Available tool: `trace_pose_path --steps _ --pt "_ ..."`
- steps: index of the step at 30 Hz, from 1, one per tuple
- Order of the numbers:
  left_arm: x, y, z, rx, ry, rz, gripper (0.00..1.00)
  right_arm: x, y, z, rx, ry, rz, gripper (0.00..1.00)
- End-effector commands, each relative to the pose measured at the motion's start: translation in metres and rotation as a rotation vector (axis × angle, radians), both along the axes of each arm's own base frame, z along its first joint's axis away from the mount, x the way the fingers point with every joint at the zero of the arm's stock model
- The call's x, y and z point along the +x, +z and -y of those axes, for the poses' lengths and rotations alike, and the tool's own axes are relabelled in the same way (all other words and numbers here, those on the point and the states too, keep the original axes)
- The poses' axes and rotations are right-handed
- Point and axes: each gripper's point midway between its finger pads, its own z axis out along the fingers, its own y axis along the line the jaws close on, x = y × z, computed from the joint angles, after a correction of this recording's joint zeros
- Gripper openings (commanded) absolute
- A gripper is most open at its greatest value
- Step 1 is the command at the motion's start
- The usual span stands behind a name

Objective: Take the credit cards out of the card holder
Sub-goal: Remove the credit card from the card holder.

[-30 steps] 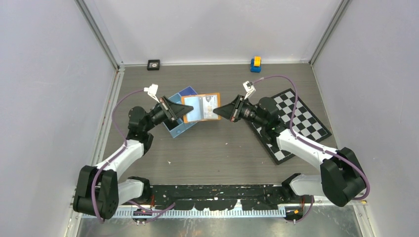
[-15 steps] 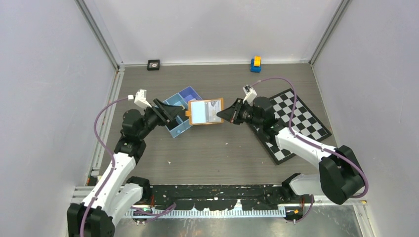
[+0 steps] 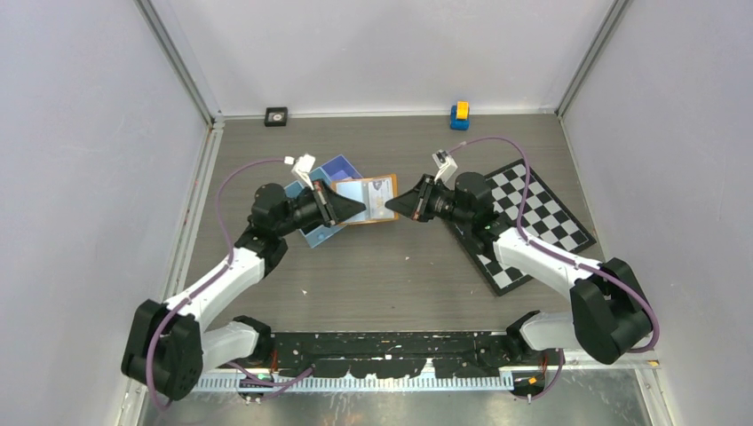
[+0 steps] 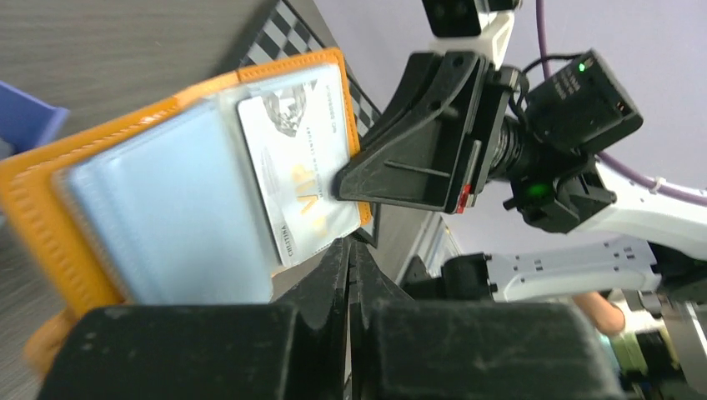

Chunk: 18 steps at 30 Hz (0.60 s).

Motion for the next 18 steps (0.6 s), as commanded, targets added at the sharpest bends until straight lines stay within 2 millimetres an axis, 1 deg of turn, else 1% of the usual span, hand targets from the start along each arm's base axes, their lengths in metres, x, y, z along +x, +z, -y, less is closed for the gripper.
trace_pose_path --steps 1,4,7,11,18 --pt "-0.006 0.027 0.020 -0.024 -0.127 0.092 0.04 -0.006 0.046 -0.010 0.122 0.061 0.120 0.01" --pt "-0.001 0.017 0.020 0.006 -0.114 0.046 0.13 -0.010 0.055 -0.011 0.164 0.082 0.143 0.00" --pt "0.004 0.009 0.018 0.028 -0.087 0.006 0.19 -0.015 0.060 -0.012 0.192 0.102 0.152 0.01" --pt "0.006 0.003 0.017 0.041 -0.069 -0.017 0.27 -0.017 0.064 -0.012 0.213 0.113 0.164 0.01" --pt "0.012 -0.006 0.009 0.087 -0.008 -0.044 0.35 -0.017 0.063 -0.012 0.216 0.109 0.161 0.00"
